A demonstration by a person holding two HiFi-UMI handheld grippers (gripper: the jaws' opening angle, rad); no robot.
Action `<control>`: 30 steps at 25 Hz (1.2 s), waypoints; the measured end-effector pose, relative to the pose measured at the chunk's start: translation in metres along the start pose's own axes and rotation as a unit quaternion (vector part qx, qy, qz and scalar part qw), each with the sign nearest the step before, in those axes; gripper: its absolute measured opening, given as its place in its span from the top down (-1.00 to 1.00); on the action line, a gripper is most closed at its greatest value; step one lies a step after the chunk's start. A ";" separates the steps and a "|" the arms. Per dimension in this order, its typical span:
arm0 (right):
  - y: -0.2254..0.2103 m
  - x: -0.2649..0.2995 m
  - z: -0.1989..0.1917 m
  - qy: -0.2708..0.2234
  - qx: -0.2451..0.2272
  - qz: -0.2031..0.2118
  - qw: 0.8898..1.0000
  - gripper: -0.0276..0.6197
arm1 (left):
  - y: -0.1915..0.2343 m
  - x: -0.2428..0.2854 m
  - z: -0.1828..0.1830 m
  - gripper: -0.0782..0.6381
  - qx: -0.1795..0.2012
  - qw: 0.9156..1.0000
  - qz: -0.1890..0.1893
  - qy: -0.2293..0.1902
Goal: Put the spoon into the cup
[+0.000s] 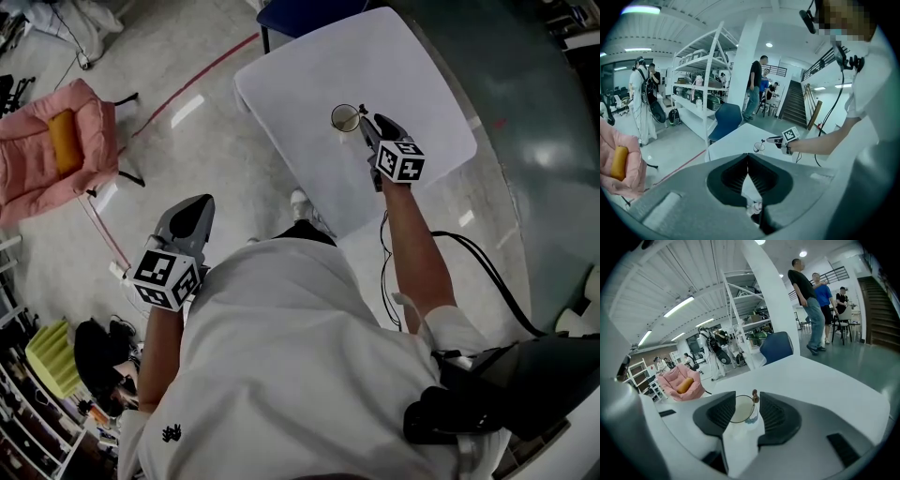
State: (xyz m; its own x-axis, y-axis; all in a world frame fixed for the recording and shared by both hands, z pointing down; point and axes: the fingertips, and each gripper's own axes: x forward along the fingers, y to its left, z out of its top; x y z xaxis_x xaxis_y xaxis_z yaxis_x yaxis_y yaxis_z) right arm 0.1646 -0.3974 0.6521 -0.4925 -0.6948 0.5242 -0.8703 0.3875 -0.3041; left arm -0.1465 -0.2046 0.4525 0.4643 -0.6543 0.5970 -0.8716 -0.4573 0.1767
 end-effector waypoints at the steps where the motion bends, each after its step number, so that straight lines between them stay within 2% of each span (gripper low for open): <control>1: 0.003 -0.006 -0.001 -0.002 -0.001 -0.004 1.000 0.40 | 0.000 -0.005 -0.002 0.75 0.001 1.000 -0.002 -0.003; 5: 0.024 -0.031 -0.010 -0.005 -0.005 -0.011 1.000 0.44 | -0.002 -0.025 -0.014 0.75 0.000 1.000 -0.015 -0.013; 15: 0.110 -0.089 -0.040 0.006 -0.007 -0.006 1.000 0.86 | -0.005 -0.080 -0.042 0.75 0.008 0.998 -0.045 -0.040; 30: 0.289 -0.173 -0.108 0.026 -0.034 0.074 0.996 0.89 | -0.011 -0.170 -0.117 0.75 0.012 0.996 -0.074 -0.055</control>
State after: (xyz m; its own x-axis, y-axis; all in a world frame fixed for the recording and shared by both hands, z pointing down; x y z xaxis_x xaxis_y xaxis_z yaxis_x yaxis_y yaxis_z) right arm -0.0027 -0.1001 0.5591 -0.6145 -0.5953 0.5177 -0.7852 0.5252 -0.3281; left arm -0.2343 -0.0177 0.4403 0.6029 -0.6398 0.4767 -0.7891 -0.5665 0.2376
